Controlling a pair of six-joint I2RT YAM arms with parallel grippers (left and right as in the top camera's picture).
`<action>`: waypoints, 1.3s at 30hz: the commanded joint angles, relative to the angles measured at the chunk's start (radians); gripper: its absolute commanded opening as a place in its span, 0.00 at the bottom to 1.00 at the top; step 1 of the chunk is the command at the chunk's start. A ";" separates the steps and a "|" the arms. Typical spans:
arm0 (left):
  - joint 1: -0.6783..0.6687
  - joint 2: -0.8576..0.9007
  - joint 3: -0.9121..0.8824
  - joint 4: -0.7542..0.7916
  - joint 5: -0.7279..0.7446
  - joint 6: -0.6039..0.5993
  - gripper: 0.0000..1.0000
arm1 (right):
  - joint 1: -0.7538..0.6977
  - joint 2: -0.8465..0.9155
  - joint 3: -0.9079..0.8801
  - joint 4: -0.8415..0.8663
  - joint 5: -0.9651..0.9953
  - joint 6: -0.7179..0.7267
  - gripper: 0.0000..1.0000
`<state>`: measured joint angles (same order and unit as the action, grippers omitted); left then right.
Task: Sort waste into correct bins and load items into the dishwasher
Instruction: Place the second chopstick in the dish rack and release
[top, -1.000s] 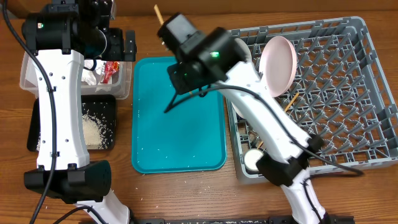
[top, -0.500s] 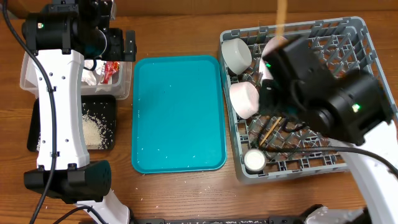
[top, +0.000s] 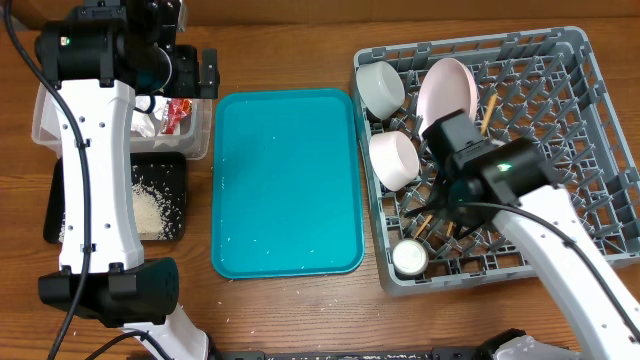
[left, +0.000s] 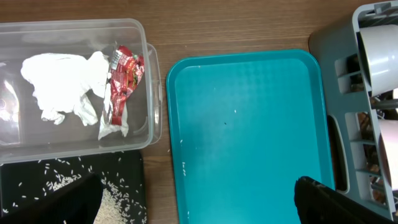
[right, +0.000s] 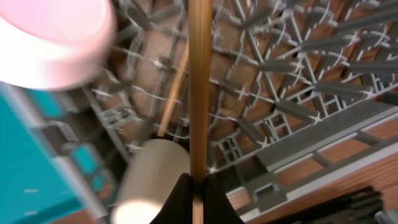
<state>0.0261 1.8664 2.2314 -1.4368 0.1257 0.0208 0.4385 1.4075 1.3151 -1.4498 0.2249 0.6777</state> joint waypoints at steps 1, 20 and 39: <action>-0.007 -0.006 0.010 0.001 -0.003 -0.002 1.00 | -0.002 -0.003 -0.101 0.045 0.023 -0.120 0.04; -0.007 -0.006 0.010 0.001 -0.003 -0.002 1.00 | -0.002 -0.023 0.056 0.032 -0.064 -0.150 0.53; -0.007 -0.006 0.010 0.001 -0.003 -0.002 1.00 | -0.002 -0.063 0.306 0.201 -0.083 -0.239 1.00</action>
<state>0.0261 1.8664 2.2314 -1.4368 0.1257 0.0208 0.4385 1.3869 1.6245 -1.3361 -0.0082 0.5186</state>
